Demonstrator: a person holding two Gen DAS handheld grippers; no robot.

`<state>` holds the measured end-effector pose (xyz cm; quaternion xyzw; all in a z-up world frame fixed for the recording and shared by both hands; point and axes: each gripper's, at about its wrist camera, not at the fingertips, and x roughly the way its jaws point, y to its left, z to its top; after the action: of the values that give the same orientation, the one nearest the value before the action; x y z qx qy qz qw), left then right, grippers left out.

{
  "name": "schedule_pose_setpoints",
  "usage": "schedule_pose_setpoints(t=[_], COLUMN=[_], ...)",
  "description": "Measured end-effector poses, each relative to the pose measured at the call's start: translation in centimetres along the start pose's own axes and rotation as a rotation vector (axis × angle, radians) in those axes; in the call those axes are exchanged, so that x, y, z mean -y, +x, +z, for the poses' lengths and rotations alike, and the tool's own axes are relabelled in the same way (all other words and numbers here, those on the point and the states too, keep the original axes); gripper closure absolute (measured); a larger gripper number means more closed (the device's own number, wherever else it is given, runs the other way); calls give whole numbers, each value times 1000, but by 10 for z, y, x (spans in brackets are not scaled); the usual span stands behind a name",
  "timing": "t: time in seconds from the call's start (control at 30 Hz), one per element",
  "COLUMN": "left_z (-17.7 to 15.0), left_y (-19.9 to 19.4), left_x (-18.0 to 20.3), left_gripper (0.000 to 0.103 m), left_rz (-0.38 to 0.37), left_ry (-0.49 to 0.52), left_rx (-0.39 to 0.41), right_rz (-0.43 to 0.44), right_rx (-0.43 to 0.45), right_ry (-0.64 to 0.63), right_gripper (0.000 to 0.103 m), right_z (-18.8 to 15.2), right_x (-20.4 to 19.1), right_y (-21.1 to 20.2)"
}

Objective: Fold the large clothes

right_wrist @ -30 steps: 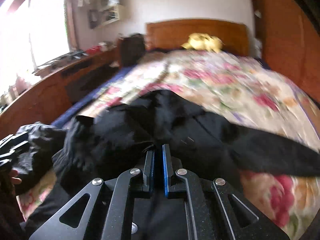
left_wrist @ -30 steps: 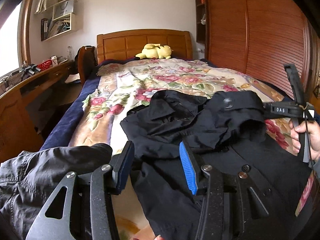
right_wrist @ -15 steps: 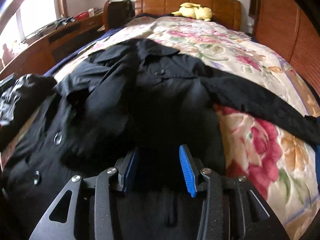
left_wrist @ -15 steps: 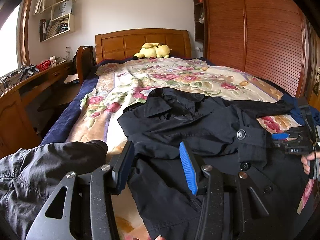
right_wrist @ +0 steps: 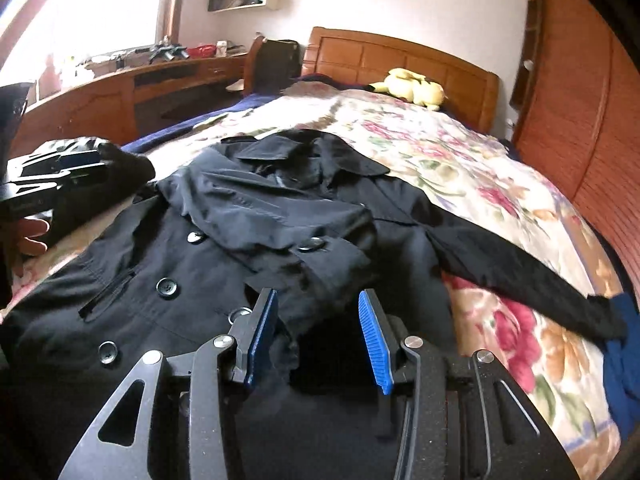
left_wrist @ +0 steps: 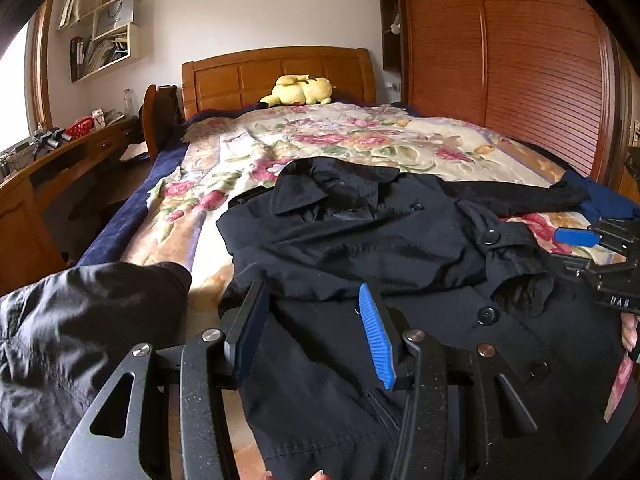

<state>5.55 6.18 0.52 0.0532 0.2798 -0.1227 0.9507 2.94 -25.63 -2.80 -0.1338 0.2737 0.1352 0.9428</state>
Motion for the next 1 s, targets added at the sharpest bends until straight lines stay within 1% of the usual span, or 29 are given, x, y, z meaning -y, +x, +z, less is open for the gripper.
schedule_pose_setpoints(t=[0.03, 0.1, 0.23, 0.43, 0.53, 0.63, 0.73, 0.77, 0.87, 0.93, 1.0], left_z=[-1, -1, 0, 2, 2, 3, 5, 5, 5, 6, 6], left_y=[0, 0, -7, -6, -7, -9, -11, -11, -11, -12, -12], left_x=[1, 4, 7, 5, 4, 3, 2, 2, 2, 2, 2], left_gripper=[55, 55, 54, 54, 54, 54, 54, 54, 54, 54, 54], left_rz=[-1, -3, 8, 8, 16, 15, 14, 13, 15, 16, 13], left_ry=[0, 8, 14, -4, -14, -25, -36, -38, -35, -36, -34], left_rx=[4, 8, 36, 46, 59, 73, 85, 88, 87, 87, 84], right_rz=[5, 16, 35, 15, 14, 14, 32, 46, 129, 132, 121], right_rx=[6, -5, -64, -186, -236, -249, -248, -249, -246, -239, -235], right_ry=[-9, -21, -49, -86, -149, -164, -159, -156, -119, -97, -114], right_gripper=[47, 43, 43, 43, 43, 43, 43, 43, 43, 43, 43], right_z=[-1, -3, -6, -7, -8, -9, -8, -8, -8, -6, -5], right_x=[-2, -5, -9, -5, -9, -10, -7, -8, -7, -5, -8], right_y=[4, 12, 29, 60, 73, 78, 79, 80, 77, 76, 79])
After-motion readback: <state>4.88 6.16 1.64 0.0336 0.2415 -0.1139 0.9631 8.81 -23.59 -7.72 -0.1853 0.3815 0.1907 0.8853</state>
